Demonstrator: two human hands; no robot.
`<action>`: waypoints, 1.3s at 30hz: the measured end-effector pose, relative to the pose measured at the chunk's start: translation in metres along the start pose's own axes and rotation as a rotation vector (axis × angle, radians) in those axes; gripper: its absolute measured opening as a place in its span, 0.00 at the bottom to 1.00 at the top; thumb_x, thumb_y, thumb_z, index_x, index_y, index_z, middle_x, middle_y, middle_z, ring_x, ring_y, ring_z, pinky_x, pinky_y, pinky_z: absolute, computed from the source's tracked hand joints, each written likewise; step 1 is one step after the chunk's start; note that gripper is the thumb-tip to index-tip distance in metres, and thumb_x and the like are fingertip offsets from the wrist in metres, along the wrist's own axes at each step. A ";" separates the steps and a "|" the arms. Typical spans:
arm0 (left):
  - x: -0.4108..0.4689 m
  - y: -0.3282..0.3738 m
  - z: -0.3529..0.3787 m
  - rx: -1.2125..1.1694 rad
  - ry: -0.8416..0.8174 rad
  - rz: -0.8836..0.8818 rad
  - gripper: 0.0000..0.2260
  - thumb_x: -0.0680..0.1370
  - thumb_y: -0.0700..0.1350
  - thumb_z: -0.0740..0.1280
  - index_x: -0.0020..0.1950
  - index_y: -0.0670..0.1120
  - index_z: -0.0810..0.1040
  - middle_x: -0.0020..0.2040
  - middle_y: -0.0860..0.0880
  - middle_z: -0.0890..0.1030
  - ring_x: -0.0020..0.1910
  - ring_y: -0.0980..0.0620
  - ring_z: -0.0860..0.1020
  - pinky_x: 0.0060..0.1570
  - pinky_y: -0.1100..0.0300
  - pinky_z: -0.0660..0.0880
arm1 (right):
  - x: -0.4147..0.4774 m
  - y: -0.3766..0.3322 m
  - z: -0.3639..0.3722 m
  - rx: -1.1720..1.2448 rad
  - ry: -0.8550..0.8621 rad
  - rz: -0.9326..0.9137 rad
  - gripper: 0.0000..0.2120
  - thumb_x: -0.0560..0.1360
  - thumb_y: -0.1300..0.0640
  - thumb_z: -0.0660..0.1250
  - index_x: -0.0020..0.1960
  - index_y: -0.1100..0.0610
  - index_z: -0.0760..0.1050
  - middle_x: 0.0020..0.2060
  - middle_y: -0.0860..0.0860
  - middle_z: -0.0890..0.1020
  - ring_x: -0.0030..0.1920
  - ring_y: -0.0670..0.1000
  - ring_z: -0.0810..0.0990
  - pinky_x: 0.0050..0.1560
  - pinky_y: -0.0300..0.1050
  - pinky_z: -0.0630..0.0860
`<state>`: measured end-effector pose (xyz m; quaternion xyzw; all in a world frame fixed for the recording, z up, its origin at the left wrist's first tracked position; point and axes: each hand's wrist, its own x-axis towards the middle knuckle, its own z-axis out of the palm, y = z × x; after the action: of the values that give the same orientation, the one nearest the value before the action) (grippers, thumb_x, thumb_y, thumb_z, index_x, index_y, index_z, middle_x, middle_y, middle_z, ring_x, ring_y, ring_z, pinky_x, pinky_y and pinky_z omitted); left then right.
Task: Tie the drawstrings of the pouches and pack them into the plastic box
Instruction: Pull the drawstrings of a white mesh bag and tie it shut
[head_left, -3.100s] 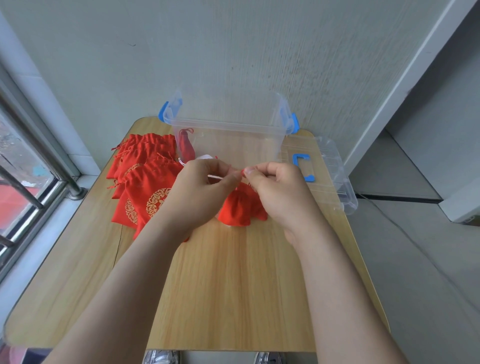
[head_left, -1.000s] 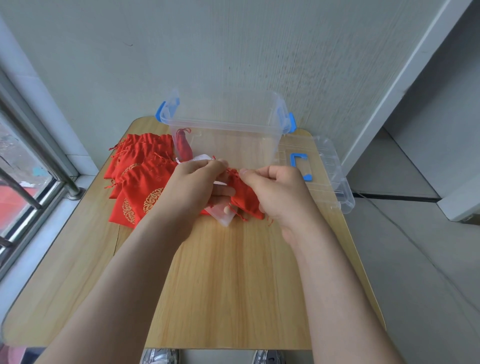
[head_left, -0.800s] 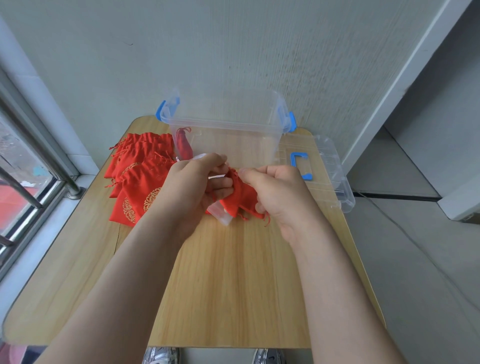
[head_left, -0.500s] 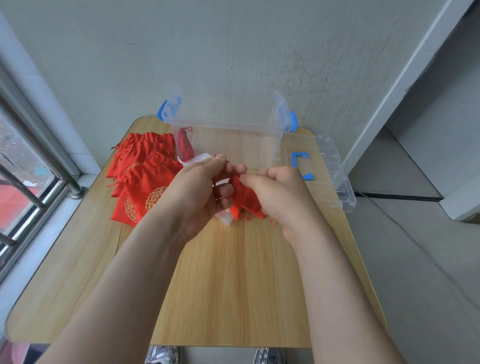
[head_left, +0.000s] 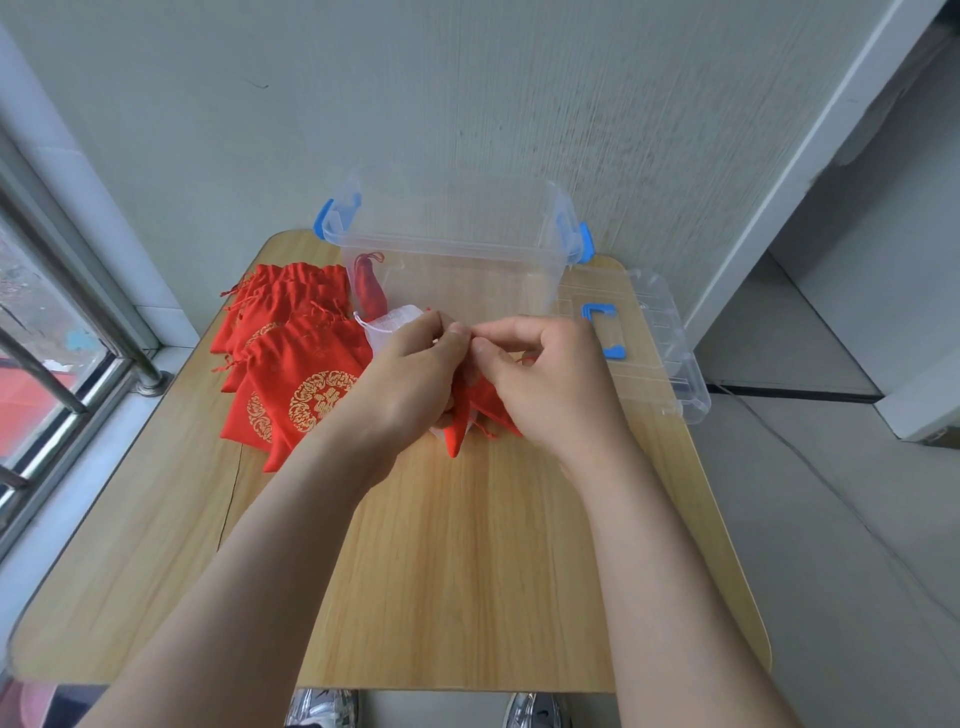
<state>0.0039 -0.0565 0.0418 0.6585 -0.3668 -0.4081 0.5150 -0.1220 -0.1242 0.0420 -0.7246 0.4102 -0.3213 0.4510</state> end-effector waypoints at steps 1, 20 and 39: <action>-0.001 0.001 0.001 0.010 0.006 0.008 0.14 0.89 0.48 0.58 0.50 0.40 0.73 0.36 0.45 0.78 0.28 0.49 0.79 0.31 0.59 0.73 | 0.000 0.001 -0.001 -0.016 -0.001 -0.006 0.06 0.80 0.54 0.73 0.48 0.49 0.88 0.36 0.47 0.87 0.36 0.50 0.87 0.44 0.54 0.86; -0.004 -0.001 -0.007 -0.053 -0.097 0.006 0.10 0.84 0.46 0.69 0.55 0.39 0.84 0.50 0.37 0.87 0.43 0.44 0.88 0.49 0.44 0.86 | 0.006 0.004 0.001 0.135 0.040 0.146 0.06 0.74 0.51 0.67 0.40 0.50 0.80 0.33 0.51 0.83 0.34 0.57 0.82 0.32 0.46 0.73; -0.003 -0.006 -0.014 0.014 -0.138 0.039 0.14 0.86 0.46 0.66 0.56 0.35 0.83 0.51 0.39 0.88 0.53 0.44 0.88 0.63 0.41 0.81 | 0.004 0.005 -0.004 -0.039 0.082 0.004 0.07 0.80 0.57 0.70 0.44 0.50 0.84 0.37 0.46 0.87 0.41 0.46 0.87 0.45 0.49 0.84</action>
<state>0.0163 -0.0474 0.0378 0.6251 -0.4169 -0.4400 0.4918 -0.1252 -0.1303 0.0396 -0.7188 0.4359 -0.3417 0.4202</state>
